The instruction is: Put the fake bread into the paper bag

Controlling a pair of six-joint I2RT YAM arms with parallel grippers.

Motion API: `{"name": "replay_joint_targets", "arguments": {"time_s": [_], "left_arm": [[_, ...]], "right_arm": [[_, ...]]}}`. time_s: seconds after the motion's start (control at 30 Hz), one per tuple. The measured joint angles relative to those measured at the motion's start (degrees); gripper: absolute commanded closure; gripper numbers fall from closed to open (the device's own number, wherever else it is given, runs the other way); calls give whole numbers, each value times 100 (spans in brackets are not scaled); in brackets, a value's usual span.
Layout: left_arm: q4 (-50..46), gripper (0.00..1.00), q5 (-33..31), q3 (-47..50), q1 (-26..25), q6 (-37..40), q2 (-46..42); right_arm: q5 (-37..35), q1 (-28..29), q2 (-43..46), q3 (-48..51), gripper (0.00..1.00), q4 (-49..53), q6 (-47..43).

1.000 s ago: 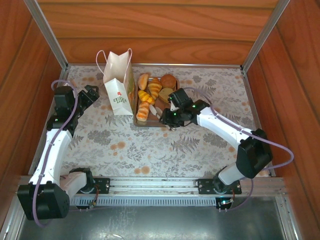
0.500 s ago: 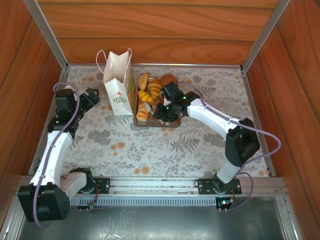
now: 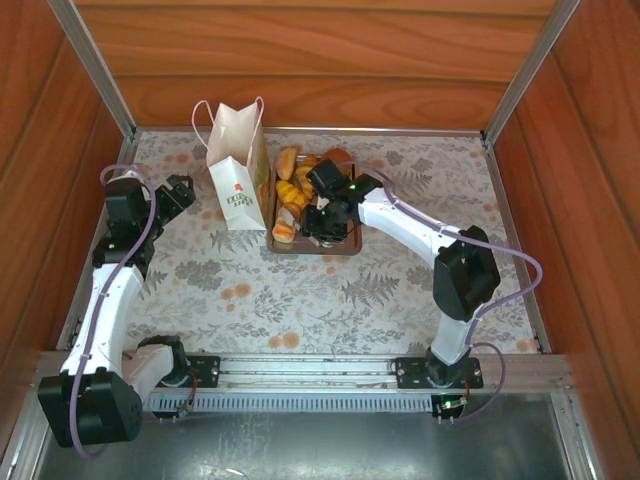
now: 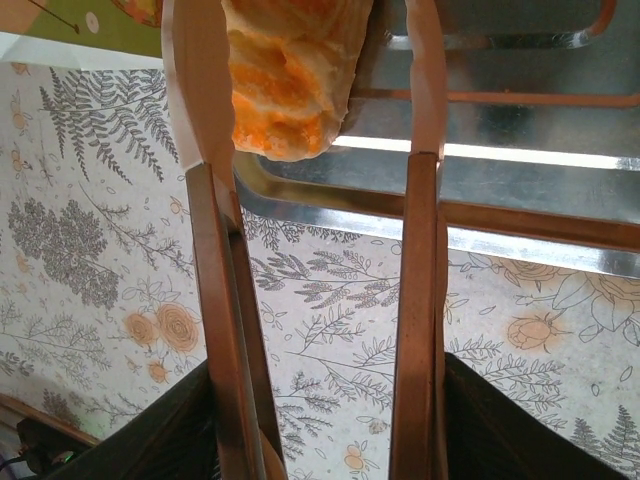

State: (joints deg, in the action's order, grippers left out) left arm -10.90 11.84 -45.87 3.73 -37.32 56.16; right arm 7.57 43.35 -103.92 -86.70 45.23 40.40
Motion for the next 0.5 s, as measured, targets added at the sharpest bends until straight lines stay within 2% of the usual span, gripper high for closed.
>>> {"name": "replay_joint_targets", "arguments": {"time_s": [0.5], "left_arm": [[111, 4, 72, 92, 103, -2, 0]], "right_arm": [[4, 74, -409, -341, 44, 175, -48]]}}
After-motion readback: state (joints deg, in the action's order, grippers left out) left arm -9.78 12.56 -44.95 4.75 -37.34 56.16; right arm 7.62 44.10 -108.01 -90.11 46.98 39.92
